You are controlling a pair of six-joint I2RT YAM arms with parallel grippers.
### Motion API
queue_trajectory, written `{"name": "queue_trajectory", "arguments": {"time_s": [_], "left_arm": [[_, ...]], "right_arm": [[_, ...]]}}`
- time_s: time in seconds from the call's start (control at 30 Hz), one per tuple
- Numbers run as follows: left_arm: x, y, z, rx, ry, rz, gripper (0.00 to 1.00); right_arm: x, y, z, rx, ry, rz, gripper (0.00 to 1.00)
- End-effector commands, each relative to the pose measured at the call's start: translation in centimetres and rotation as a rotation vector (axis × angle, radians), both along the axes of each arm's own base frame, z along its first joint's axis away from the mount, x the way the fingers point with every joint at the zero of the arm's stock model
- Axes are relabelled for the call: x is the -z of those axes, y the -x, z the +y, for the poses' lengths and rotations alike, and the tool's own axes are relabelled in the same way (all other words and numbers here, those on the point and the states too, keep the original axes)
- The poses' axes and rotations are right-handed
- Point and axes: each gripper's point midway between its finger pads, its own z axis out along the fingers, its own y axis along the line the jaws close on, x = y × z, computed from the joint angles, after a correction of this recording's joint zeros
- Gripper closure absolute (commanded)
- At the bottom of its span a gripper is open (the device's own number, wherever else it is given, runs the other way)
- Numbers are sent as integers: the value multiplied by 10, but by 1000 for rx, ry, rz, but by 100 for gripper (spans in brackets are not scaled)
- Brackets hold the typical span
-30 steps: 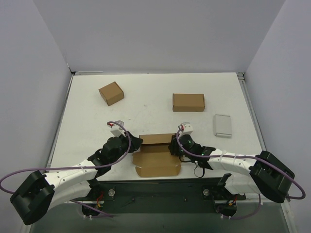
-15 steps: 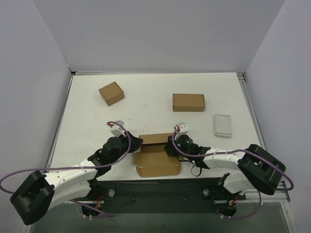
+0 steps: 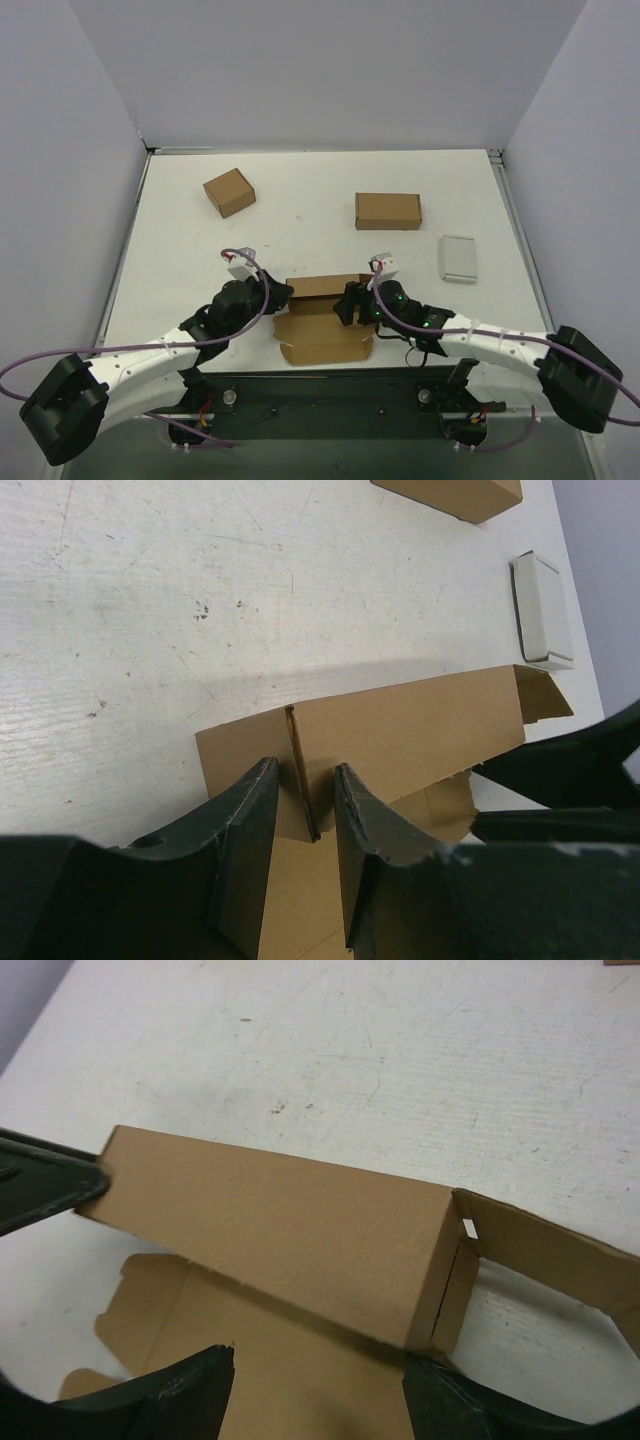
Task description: Fold the paper box
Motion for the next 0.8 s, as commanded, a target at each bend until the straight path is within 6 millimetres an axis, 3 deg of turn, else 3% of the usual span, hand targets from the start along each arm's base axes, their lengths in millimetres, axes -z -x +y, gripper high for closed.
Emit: {"name": "queue_trajectory", "arguments": {"time_s": [0.0,0.13,0.17,0.2,0.27,0.33,0.4,0.57,0.6,0.63,0.67,0.77], "left_arm": [[7,-1,8,-11,-78,19,61],[5,-2,8,-6,-84,16,61],[5,-2,8,-4,-85,16,61],[4,-2,8,-1,-85,12,61],[4,-2,8,-2,-88,12,61],[4,-2,9,-6,-91,12,61],[5,-2,9,-6,-91,12,61],[2,-4,8,-2,-88,7,62],[1,-3,7,0,-89,7,62],[1,-4,7,0,-89,7,62],[0,-5,8,-4,-90,4,62],[0,-4,7,-2,-89,5,62]], "right_arm": [[-13,25,-25,4,-2,27,30],[-45,33,-45,15,4,-12,25],[-69,23,-50,67,-4,-53,23],[-68,24,-62,89,45,-35,21],[-88,10,-76,159,50,-4,22],[-83,-10,-93,251,58,58,23],[-74,-21,-90,239,31,128,24],[-51,-64,-108,341,-82,206,24],[-34,-62,-108,342,-102,273,24],[-30,-67,-110,399,-156,315,24],[-20,-76,-121,454,-195,350,24],[-2,-75,-115,458,-286,425,24]]}}
